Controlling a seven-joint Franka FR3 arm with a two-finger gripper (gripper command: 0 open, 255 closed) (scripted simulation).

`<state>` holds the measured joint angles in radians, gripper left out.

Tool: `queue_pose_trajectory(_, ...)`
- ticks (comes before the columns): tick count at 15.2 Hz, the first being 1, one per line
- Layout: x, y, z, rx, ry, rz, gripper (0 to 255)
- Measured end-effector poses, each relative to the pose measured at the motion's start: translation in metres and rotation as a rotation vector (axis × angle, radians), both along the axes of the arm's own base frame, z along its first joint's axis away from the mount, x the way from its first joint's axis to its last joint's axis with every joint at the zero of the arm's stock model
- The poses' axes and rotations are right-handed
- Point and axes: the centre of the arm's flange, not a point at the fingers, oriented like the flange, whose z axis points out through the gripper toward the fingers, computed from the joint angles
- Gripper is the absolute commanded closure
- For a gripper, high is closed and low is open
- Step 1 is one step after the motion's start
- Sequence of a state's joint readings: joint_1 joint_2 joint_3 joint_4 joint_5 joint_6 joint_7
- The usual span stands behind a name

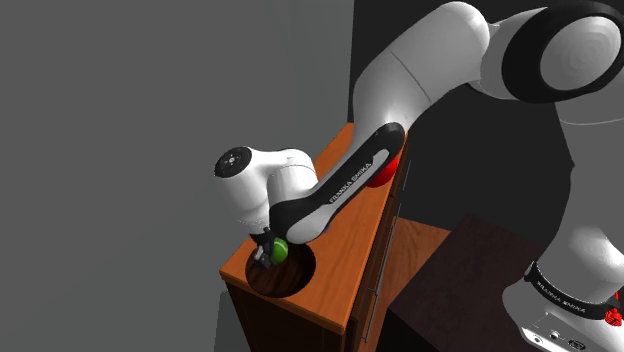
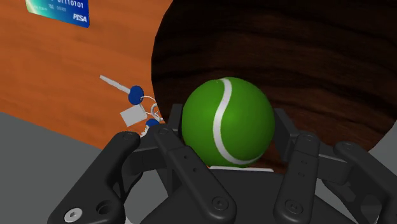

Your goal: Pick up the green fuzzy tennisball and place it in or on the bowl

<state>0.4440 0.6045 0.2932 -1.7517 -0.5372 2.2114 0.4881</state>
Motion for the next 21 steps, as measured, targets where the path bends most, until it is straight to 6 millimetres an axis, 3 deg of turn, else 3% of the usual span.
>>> queue_pose_trajectory(16, 0.001, -0.001, 0.081, 0.0, 0.0, 0.0, 255)
queue_pose_trajectory(19, -0.022, 0.003, 0.089, 0.0, 0.0, 0.001, 255)
queue_pose_trajectory(21, -0.028, 0.003, 0.079, 0.0, 0.0, 0.001, 255)
